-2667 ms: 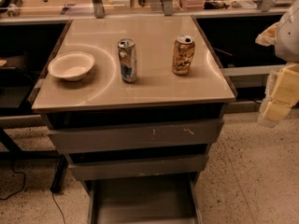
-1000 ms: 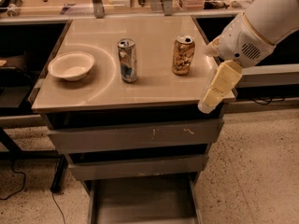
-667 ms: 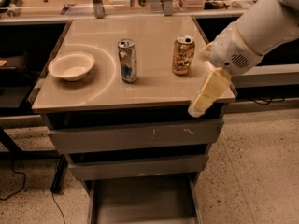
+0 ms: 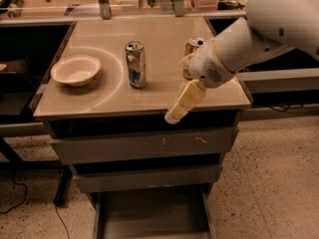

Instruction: Place redbull can into bottom drawer

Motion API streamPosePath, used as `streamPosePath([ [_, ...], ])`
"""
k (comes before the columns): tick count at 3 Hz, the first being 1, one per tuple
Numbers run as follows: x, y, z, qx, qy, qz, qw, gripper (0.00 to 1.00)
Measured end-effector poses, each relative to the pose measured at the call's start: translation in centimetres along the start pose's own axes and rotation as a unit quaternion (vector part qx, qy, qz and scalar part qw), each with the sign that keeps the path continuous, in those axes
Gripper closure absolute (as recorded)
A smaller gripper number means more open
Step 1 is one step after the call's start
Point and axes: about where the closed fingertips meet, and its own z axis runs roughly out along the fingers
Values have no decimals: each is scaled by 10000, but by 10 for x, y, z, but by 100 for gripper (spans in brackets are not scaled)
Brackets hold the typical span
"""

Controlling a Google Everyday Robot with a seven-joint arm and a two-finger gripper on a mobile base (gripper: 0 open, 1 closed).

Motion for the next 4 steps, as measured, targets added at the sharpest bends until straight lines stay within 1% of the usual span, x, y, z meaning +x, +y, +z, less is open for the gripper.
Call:
streamPosePath([
  [1,-1,-2,1,32,-22,-3,10000,0],
  [2,-2,-3,9,28,-155,-11,9999,0],
  [3,-15,-24,38,63,-594,-28,9982,0],
  [4,-30,-54,61,136,-863,-119,9961,0],
])
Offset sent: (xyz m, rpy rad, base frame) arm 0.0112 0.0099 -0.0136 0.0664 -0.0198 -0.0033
